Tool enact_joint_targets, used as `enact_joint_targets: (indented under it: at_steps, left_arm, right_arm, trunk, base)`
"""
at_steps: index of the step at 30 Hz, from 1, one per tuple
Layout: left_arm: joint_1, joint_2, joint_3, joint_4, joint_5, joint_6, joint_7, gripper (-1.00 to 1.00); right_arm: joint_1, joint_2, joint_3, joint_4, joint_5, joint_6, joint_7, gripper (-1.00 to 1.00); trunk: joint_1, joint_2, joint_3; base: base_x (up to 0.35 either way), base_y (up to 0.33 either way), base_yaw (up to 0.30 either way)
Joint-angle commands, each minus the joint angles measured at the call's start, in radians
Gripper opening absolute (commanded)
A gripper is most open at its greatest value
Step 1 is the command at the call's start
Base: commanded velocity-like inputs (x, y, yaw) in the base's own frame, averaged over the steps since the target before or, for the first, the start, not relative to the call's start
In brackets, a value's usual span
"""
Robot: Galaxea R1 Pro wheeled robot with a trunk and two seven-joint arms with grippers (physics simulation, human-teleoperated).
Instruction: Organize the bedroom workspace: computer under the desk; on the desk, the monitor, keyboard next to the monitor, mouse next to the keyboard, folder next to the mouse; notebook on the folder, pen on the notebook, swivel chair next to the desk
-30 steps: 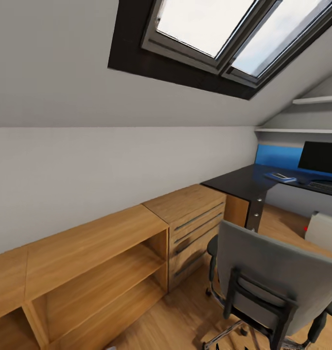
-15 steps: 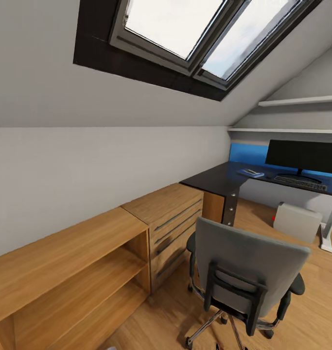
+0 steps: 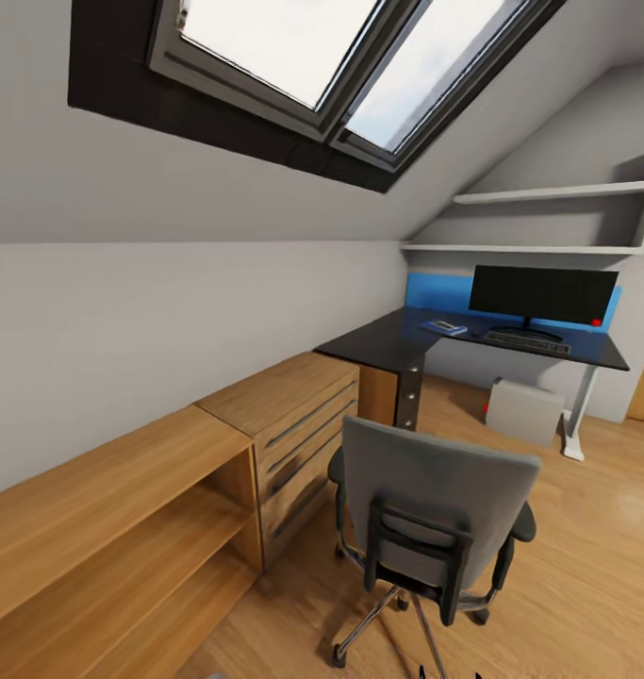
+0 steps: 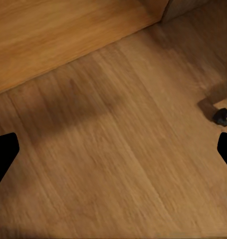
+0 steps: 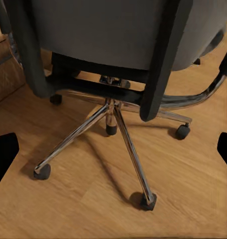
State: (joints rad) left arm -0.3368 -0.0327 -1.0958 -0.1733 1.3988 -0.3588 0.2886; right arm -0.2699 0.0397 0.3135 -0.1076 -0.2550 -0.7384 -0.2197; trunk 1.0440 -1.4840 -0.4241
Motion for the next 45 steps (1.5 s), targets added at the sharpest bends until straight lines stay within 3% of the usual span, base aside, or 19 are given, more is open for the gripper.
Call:
enact_joint_targets:
  at_steps: [1,45]
  left_arm:
    - [-0.001,0.000,-0.009,-0.002,0.005,-0.003,0.007,1.00]
    - [-0.001,0.000,-0.009,-0.002,0.005,-0.003,0.007,1.00]
  right_arm:
    - [-0.001,0.000,0.009,0.001,-0.007,-0.003,-0.004,1.00]
    - [-0.001,0.000,0.009,0.000,-0.006,-0.004,-0.004,1.00]
  trunk:
    - [0.000,-0.001,-0.002]
    - [0.000,-0.001,-0.042]
  base:
    - [0.000,0.000,-0.240]
    - [0.000,0.000,-0.250]
